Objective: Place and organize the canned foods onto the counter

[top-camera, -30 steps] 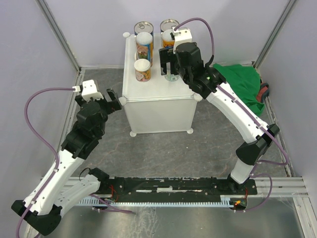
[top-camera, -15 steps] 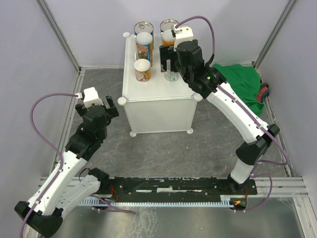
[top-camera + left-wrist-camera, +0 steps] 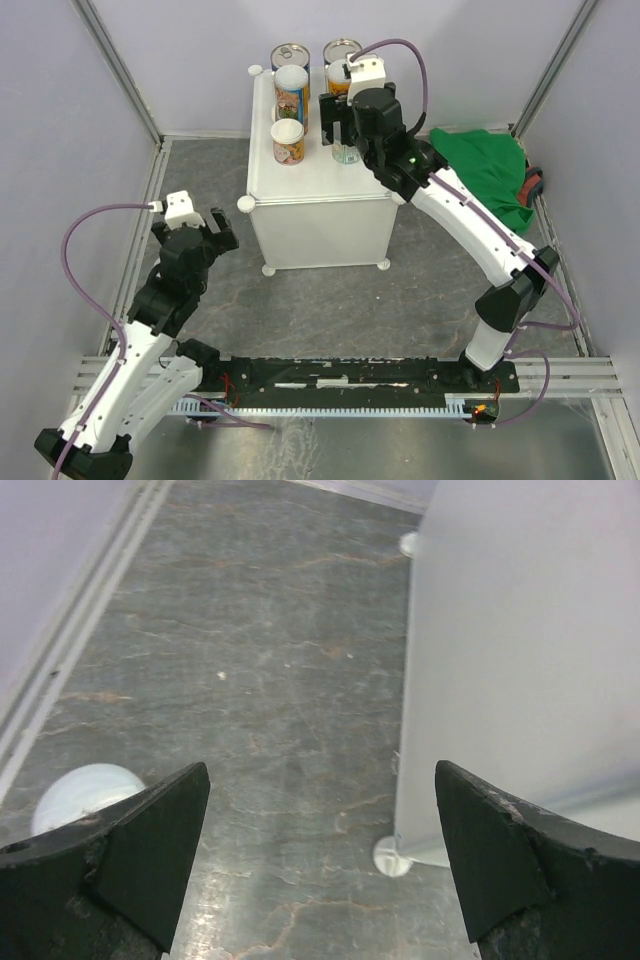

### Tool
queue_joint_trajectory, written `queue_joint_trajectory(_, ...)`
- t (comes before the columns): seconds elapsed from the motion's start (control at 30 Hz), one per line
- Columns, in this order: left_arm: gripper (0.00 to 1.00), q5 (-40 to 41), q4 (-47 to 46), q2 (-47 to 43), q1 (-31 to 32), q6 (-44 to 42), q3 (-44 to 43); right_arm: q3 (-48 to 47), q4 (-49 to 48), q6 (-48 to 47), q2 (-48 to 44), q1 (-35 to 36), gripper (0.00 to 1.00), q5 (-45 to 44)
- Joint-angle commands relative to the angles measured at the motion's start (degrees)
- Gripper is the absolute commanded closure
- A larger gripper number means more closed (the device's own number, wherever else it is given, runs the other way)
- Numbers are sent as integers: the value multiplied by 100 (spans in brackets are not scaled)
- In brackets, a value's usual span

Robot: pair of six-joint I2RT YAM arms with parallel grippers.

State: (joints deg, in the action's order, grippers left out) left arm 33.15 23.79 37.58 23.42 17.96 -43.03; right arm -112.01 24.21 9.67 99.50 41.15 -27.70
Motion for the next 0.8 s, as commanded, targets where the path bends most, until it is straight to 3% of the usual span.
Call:
queue_joint_trajectory(0.0, 1, -878, -341, -273, -30, -64, 46, -70, -758, -121, 193, 17, 1, -109)
queue_joint_trajectory(0.3, 1, -1278, -192, -771, -22, -156, 352, -475, -1911, -274, 1173, -75, 1, -630)
queue_joint_trajectory(0.77, 1, -781, 130, -670, -27, -363, 322, -1580, -1614, 441, 2402, -311, 1, -485)
